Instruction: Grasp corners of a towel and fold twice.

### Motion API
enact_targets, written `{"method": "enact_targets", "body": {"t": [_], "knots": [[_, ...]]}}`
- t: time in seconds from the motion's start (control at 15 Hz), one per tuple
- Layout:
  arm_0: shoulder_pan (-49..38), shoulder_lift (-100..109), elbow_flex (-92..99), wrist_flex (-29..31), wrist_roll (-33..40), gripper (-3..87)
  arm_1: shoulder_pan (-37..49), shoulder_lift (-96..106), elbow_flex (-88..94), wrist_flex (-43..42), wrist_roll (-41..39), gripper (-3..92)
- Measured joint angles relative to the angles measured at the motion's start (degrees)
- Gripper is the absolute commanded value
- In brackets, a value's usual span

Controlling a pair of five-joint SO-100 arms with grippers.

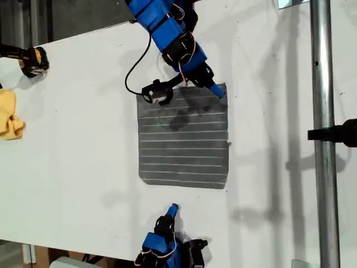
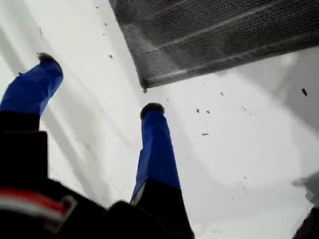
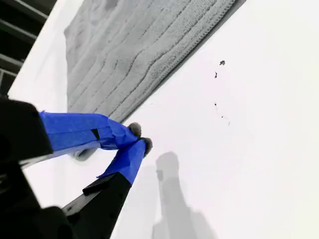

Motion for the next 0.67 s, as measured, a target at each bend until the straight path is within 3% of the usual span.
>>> {"method": "enact_targets", "body": {"t": [0.4,0.47,0.53,0.67], "knots": [[0.4,0.0,0.0,0.0,0.0,-1.5,-1.6,-15.4,5.4,-13.1,3.9,33.3],[0.4,0.0,0.0,0.0,0.0,-1.5,-1.6,-16.7,5.4,-13.9,4.1,27.3],[0.4,0.0,0.0,0.0,0.0,-1.5,-1.5,-17.6,5.3,-14.0,4.3,10.4],[0.4,0.0,0.0,0.0,-0.8,-1.5,-1.1,-18.4,5.2,-15.1,6.6,5.2]]}}
